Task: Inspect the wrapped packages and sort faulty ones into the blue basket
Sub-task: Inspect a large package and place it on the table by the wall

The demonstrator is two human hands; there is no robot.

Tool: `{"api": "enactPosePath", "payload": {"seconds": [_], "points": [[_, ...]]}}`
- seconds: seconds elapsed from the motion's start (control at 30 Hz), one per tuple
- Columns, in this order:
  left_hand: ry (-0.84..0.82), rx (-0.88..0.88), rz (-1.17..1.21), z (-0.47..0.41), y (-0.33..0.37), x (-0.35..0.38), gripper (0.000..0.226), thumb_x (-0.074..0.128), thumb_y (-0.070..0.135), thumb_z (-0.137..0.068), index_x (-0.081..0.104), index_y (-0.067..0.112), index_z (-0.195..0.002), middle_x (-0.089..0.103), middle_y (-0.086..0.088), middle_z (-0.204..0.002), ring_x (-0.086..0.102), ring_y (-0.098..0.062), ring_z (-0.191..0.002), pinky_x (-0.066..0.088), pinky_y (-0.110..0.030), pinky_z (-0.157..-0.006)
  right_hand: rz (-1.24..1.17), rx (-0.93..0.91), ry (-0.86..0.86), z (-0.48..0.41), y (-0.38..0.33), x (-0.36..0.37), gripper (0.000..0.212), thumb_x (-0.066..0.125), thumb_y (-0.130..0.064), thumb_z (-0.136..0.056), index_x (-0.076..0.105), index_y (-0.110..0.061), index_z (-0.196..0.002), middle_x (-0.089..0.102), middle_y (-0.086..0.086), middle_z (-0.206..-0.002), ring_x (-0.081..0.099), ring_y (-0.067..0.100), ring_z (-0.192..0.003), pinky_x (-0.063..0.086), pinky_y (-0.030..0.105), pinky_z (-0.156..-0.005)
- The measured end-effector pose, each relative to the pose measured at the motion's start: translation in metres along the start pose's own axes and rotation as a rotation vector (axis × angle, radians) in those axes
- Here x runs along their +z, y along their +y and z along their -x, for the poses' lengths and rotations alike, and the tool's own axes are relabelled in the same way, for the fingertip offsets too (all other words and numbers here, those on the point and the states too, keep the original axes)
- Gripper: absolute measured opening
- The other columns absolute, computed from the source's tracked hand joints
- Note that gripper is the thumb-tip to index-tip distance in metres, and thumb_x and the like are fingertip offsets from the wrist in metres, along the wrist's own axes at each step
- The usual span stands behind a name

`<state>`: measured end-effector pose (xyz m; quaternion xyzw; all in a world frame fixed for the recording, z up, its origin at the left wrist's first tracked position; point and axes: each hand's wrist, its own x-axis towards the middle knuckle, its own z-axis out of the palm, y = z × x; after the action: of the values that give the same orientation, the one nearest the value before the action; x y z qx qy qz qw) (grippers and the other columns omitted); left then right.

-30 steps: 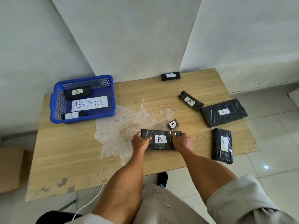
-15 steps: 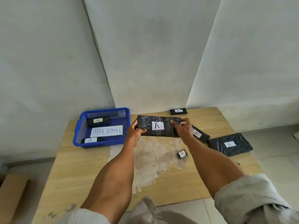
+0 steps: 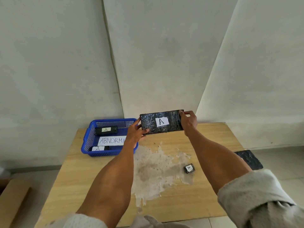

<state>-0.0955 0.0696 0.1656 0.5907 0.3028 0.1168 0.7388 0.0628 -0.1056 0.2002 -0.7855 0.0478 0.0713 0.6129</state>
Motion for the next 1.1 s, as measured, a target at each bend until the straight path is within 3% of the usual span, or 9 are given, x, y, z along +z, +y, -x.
{"api": "enactPosePath", "payload": {"seconds": [0.13,0.2,0.27,0.33,0.4,0.5,0.67,0.87,1.1], "points": [[0.015,-0.007,-0.028,-0.003,0.0,-0.003,0.087,0.072,-0.012,-0.081,0.037,0.023,-0.152,0.067,-0.013,-0.127,0.065,-0.03,-0.113,0.05,-0.052,-0.101,-0.019,-0.007,0.002,0.001,0.001,0.003,0.025,0.07,-0.04,-0.093,0.065,-0.017,-0.103,0.061,0.004,-0.081,0.058,0.026,-0.084,0.043,0.031,-0.069],[0.074,-0.039,0.001,-0.003,0.004,-0.001,0.079,0.073,-0.004,-0.083,0.042,0.024,-0.15,0.07,-0.008,-0.118,0.067,-0.028,-0.106,0.052,-0.053,-0.098,-0.025,0.018,-0.105,0.003,0.002,0.001,0.027,0.074,-0.037,-0.09,0.064,-0.021,-0.109,0.062,0.001,-0.08,0.059,0.024,-0.078,0.046,0.032,-0.063],[0.194,-0.079,0.039,-0.006,0.01,0.002,0.059,0.075,0.022,-0.087,0.052,0.023,-0.141,0.068,0.0,-0.108,0.066,-0.021,-0.096,0.056,-0.054,-0.091,-0.031,0.046,-0.294,0.003,0.006,-0.001,0.041,0.081,-0.021,-0.085,0.059,-0.028,-0.119,0.066,0.002,-0.094,0.064,0.025,-0.083,0.056,0.041,-0.07],[0.346,-0.101,0.003,-0.013,0.013,0.003,0.058,0.072,0.056,-0.082,0.059,0.023,-0.129,0.062,-0.004,-0.121,0.062,-0.026,-0.106,0.058,-0.055,-0.086,-0.044,0.047,-0.436,0.003,0.013,-0.001,0.064,0.08,0.002,-0.079,0.054,-0.028,-0.129,0.065,0.008,-0.115,0.068,0.031,-0.095,0.059,0.051,-0.08],[0.44,-0.146,-0.067,-0.023,0.013,0.002,0.057,0.068,0.068,-0.078,0.06,0.023,-0.111,0.059,-0.01,-0.127,0.058,-0.033,-0.114,0.056,-0.056,-0.088,-0.062,0.027,-0.48,0.003,0.022,0.001,0.076,0.077,0.014,-0.075,0.052,-0.027,-0.134,0.063,0.012,-0.126,0.068,0.034,-0.102,0.059,0.052,-0.082],[0.499,-0.146,-0.084,-0.021,0.022,0.005,0.042,0.069,0.058,-0.084,0.057,0.021,-0.098,0.062,-0.009,-0.11,0.059,-0.034,-0.105,0.057,-0.055,-0.084,-0.092,0.014,-0.478,0.002,0.03,-0.001,0.079,0.076,0.018,-0.073,0.052,-0.033,-0.129,0.062,0.013,-0.129,0.068,0.034,-0.105,0.061,0.05,-0.081],[0.451,-0.165,-0.079,-0.015,0.023,0.011,0.042,0.07,0.053,-0.087,0.059,0.017,-0.105,0.054,-0.007,-0.103,0.06,-0.034,-0.102,0.06,-0.055,-0.066,-0.071,-0.017,-0.483,0.001,0.03,-0.01,0.079,0.078,0.015,-0.074,0.051,-0.029,-0.135,0.062,0.01,-0.126,0.068,0.034,-0.104,0.061,0.05,-0.083],[0.471,-0.144,-0.105,-0.011,0.025,0.016,0.04,0.069,0.056,-0.086,0.06,0.02,-0.101,0.061,-0.009,-0.108,0.064,-0.034,-0.101,0.061,-0.049,-0.061,-0.076,-0.031,-0.477,-0.001,0.03,-0.014,0.079,0.078,0.014,-0.076,0.05,-0.026,-0.138,0.065,0.008,-0.122,0.069,0.034,-0.102,0.062,0.045,-0.079],[0.481,-0.137,-0.113,-0.013,0.025,0.018,0.044,0.07,0.055,-0.086,0.064,0.017,-0.107,0.058,-0.006,-0.102,0.06,-0.029,-0.089,0.061,-0.054,-0.067,-0.072,-0.027,-0.465,-0.003,0.033,-0.016,0.079,0.08,0.011,-0.074,0.051,-0.028,-0.137,0.066,0.005,-0.12,0.069,0.034,-0.104,0.062,0.047,-0.08]]}}
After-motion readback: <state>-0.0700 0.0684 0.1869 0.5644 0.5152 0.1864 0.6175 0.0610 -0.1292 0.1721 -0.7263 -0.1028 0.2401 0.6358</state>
